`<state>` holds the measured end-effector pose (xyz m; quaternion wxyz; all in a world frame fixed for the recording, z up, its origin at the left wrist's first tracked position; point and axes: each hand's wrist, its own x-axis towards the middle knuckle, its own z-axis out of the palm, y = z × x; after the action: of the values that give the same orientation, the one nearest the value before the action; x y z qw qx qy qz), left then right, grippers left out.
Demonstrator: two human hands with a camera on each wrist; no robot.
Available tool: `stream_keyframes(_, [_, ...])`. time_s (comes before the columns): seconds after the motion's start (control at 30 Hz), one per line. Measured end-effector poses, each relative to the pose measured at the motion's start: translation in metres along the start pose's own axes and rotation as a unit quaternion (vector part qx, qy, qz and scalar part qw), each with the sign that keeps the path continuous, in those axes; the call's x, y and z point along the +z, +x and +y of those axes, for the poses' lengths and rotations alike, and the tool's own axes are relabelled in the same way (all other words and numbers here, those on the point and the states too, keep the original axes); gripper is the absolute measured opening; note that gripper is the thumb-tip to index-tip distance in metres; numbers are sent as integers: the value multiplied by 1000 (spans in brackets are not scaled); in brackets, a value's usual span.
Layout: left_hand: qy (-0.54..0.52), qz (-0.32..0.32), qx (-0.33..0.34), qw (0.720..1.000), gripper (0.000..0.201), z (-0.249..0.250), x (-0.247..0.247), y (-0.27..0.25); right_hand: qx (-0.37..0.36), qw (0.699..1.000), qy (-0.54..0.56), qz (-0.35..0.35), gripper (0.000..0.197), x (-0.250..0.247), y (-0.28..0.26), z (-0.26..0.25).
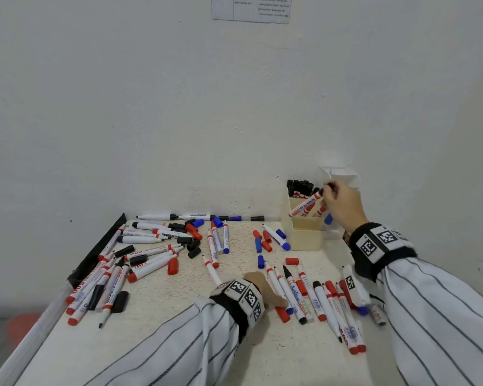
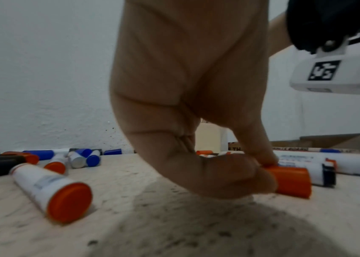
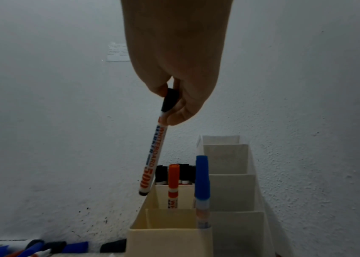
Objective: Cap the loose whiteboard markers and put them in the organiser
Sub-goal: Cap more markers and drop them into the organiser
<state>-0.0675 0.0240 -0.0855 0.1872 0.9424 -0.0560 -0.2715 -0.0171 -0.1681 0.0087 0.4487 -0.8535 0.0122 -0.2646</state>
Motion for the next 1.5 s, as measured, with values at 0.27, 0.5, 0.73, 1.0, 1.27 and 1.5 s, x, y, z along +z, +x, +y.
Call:
stream_keyframes(0.27, [-114,-109,-39,987,21,1,-4,6,-27,997,-31,67,26,6,16,1])
stream_keyframes(0.5, [-269,-60,-82,958,15,-25,-29,12,-23,998,-24,56,24,31,35,3])
stream_keyframes(0.73, [-333,40,-57,940,31,-65,-62,29,-6,992,-124,29,31,56,63,0])
stream_keyframes(1.0, [-436,72,-15,897,18,-95,-78,33,19,989,-139,51,21,77,68,3])
stream_keyframes(1.27, [-454,100,-57,884,24,-106,-81,40,93,968,-228,-48,31,92,72,14])
stream_keyframes(1.5, [-445,174,-72,876,24,-120,-81,41,17,973,-222,-52,35,105,55,-4])
